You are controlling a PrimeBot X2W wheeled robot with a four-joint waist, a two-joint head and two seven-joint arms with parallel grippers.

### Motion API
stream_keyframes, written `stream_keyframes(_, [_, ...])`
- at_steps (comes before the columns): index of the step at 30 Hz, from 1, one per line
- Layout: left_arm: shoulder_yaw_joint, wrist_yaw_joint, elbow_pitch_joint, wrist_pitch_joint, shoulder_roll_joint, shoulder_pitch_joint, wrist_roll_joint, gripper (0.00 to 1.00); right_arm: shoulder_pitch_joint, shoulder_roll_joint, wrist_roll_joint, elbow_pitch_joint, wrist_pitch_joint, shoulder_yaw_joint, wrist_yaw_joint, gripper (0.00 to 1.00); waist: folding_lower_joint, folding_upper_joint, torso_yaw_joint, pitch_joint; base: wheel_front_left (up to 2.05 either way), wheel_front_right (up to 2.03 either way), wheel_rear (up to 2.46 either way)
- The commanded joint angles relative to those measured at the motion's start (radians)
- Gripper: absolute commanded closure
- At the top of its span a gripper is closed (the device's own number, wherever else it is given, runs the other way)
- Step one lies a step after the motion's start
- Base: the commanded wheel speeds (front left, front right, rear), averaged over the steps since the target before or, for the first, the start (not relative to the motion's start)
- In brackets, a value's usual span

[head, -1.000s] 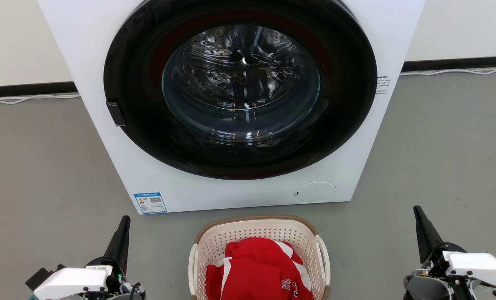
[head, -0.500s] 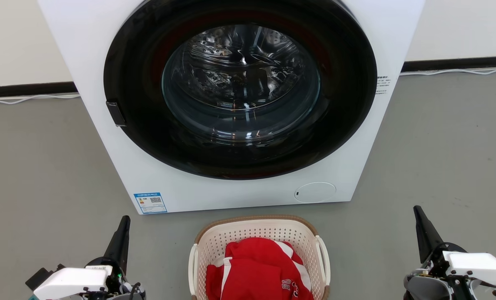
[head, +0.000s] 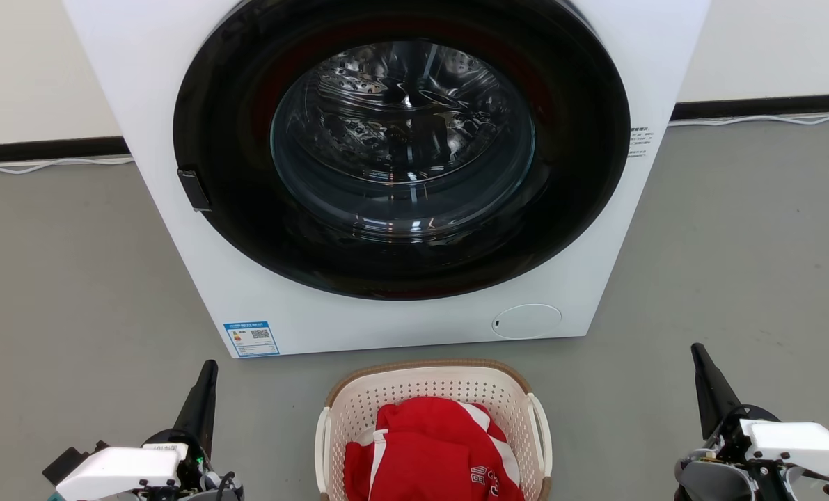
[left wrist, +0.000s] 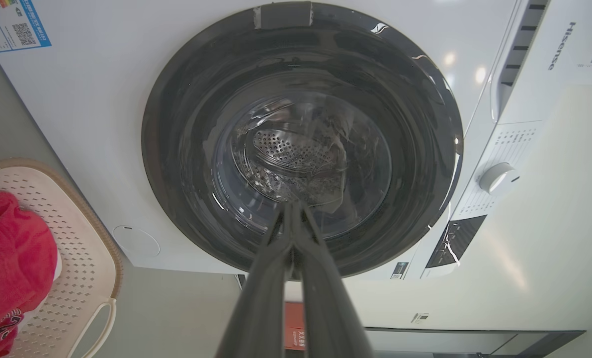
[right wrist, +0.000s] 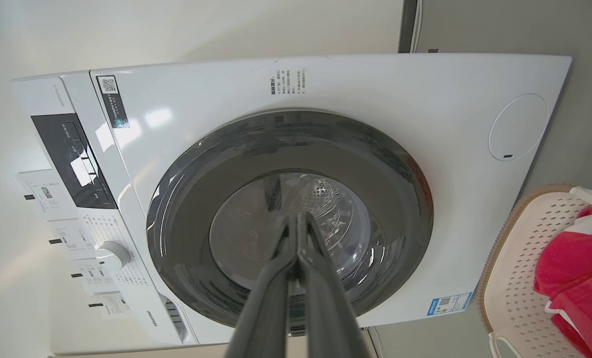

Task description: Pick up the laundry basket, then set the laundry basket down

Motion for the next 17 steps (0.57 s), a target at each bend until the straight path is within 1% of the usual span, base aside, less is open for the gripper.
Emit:
stream_keyframes(1, [0.030, -0.010, -0.029, 0.006, 0.010, -0.056, -0.005, 1.00, -0.041, -0.004, 0.007, -0.029, 0.007, 0.018, 0.007, 1.00, 0.0001, -0.0001, 0.000, 0.000, 0.00, 0.00, 0.00])
stream_keyframes(17, [0.030, -0.010, -0.029, 0.006, 0.010, -0.055, -0.005, 1.00, -0.041, -0.004, 0.007, -0.029, 0.007, 0.018, 0.007, 1.00, 0.0000, -0.0001, 0.000, 0.000, 0.00, 0.00, 0.00])
